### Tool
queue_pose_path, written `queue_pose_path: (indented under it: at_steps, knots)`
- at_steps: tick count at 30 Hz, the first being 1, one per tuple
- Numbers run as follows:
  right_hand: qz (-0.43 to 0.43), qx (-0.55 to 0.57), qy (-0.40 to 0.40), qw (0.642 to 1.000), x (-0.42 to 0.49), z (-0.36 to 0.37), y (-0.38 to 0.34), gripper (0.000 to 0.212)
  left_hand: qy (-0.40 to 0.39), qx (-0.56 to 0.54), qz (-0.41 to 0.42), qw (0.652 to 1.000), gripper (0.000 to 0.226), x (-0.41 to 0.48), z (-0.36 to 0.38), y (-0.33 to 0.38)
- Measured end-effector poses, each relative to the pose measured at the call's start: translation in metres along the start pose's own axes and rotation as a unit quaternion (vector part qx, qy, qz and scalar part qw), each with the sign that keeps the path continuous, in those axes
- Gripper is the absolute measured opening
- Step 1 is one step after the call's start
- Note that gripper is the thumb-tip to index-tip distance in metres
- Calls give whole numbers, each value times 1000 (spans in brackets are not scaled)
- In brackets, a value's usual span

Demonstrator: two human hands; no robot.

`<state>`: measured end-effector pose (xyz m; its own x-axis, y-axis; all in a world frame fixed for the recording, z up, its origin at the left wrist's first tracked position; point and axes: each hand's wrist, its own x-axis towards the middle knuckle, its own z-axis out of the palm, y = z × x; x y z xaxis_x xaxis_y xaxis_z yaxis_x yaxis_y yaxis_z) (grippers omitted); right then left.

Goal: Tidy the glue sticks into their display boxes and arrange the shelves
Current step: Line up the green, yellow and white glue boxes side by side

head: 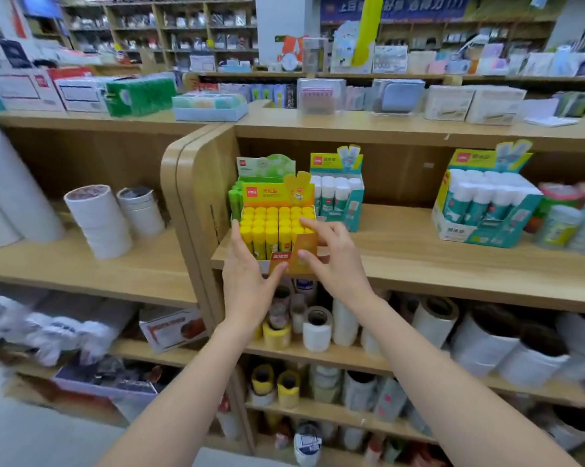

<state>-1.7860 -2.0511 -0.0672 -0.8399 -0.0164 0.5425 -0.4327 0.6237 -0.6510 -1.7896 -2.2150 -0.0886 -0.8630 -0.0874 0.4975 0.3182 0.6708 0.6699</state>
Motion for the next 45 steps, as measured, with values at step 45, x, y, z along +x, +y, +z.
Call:
queue_pose_path:
  at_steps: [45]
  knots:
    - [-43,-290,183,938,37,-169,120,39,-117,-38,61,991,107,56,166,129]
